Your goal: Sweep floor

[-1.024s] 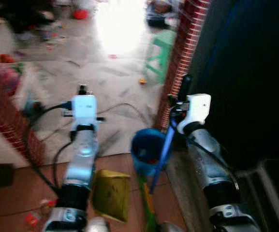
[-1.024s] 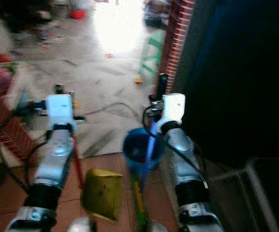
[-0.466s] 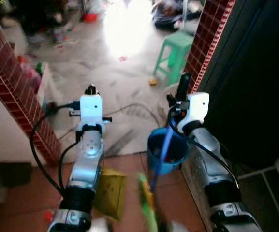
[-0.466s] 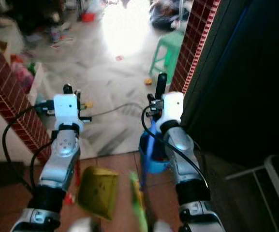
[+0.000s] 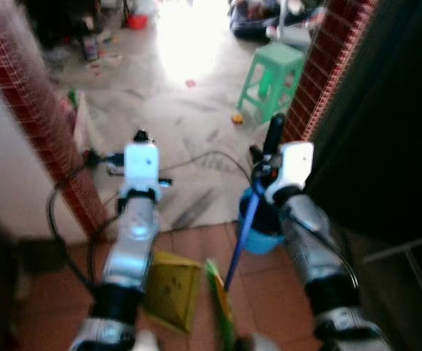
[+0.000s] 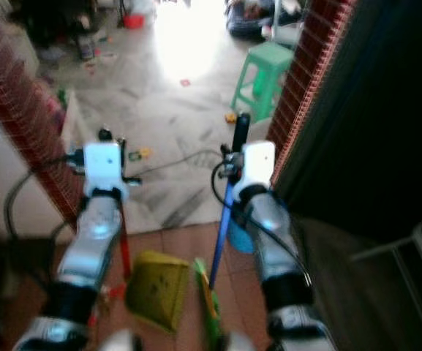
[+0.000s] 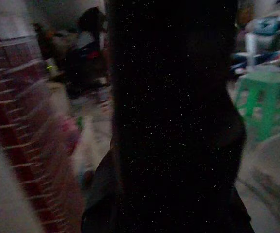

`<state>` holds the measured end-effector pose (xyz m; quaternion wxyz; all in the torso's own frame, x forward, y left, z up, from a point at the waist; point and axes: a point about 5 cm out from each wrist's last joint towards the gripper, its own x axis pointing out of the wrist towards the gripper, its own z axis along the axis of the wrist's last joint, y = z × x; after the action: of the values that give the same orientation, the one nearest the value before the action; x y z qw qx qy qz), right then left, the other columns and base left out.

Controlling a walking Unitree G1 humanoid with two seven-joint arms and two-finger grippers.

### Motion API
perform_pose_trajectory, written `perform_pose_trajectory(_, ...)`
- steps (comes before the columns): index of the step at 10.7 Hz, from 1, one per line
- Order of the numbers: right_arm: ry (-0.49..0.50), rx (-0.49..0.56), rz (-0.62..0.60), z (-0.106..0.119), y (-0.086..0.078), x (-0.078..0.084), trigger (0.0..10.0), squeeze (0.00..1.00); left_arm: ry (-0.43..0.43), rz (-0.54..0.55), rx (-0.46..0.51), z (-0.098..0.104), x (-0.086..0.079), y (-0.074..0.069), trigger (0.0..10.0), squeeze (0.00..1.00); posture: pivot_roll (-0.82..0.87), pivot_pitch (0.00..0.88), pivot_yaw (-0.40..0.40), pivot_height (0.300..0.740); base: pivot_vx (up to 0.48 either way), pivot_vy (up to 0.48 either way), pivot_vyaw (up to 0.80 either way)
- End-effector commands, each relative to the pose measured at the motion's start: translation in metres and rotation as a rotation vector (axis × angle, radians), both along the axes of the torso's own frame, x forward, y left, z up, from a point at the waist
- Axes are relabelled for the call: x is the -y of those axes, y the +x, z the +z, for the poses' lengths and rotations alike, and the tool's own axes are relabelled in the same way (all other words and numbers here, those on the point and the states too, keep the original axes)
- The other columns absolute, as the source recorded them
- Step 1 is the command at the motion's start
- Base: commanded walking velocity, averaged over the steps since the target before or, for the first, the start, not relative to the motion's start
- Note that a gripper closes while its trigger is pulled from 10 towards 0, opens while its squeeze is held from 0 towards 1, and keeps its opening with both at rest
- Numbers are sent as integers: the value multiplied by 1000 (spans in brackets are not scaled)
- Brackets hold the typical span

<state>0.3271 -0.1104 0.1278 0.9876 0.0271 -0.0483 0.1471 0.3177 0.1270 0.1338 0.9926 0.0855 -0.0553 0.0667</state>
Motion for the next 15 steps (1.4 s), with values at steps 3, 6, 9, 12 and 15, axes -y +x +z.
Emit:
perform_pose_trajectory(3,12,55,-21,12,4,3,10000,0,-16,-48,90,21,10,0,10000,0,18,17,-37,740,0,0,0)
perform_pose_trajectory(6,-2,72,-27,13,3,2,10000,0,-21,-73,134,33,12,1,10000,0,20,21,-34,740,0,0,792)
perform_pose_trajectory(9,-6,77,-33,14,5,4,10000,0,27,-35,246,61,8,1,10000,0,22,19,-41,740,0,0,800)
perform_pose_trajectory(12,-10,86,-35,16,7,2,10000,0,52,7,253,62,-4,2,10000,0,34,19,-32,740,0,0,800)
perform_pose_trajectory(15,-21,81,-29,14,6,3,10000,0,36,5,265,66,3,2,10000,0,36,22,-51,740,0,0,777)
